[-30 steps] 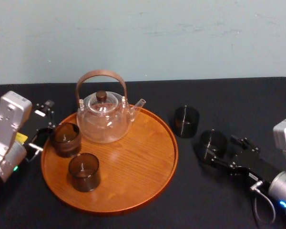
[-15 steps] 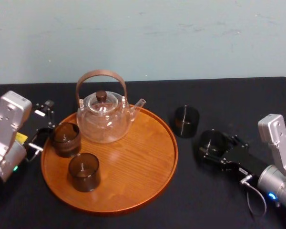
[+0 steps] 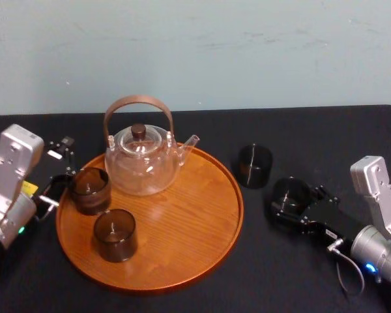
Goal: Pick up the glass from the table and place it on the tray.
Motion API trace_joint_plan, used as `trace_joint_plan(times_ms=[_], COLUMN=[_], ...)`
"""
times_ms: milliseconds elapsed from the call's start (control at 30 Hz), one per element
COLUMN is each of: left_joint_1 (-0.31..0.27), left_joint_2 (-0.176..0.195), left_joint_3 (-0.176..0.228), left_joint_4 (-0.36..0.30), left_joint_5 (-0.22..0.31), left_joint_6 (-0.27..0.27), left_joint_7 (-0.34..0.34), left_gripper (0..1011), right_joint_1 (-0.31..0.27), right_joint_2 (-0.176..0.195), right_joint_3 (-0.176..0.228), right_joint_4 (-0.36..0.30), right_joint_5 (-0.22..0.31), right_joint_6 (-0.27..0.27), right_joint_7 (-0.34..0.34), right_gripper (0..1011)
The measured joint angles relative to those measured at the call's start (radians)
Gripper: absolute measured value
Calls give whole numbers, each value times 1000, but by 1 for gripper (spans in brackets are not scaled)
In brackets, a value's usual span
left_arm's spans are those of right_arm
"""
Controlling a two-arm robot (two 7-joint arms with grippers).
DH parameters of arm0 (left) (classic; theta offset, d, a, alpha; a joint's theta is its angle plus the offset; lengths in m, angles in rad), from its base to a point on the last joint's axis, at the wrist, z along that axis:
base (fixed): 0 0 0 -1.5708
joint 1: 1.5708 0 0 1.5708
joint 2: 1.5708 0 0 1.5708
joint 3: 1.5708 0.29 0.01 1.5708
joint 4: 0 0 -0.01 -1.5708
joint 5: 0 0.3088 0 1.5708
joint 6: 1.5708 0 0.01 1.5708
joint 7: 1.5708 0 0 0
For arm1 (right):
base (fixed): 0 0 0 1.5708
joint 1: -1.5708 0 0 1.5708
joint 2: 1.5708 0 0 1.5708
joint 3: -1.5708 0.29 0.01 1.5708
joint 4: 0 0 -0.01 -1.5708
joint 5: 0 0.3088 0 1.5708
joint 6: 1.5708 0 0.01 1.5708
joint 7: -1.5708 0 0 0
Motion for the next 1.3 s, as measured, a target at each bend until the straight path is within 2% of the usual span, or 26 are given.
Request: trace_joint_plan(times_ms=[700,800,900,1300], left_joint_1=[0,0,0,0], left_joint_2=[0,0,0,0], left_joint_3=[0,0,0,0], left_joint_4=[0,0,0,0], left_joint_5=[0,0,0,0], left_joint_6=[0,0,0,0], left_joint_7=[0,0,0,0], left_gripper=[0,0,0,0], right_joint_1=[11,10,10,8], right_joint_2=[-16,-15,-15,-14], right_joint_3=[10,10,10,9], right_joint_4=[19,18,18,16], right_joint_5=[-5,-5,-5,-5], right_joint_6=[-5,-5,-5,-5], right_joint_7=[11,11,11,10], right_gripper=[1003,978,906,905])
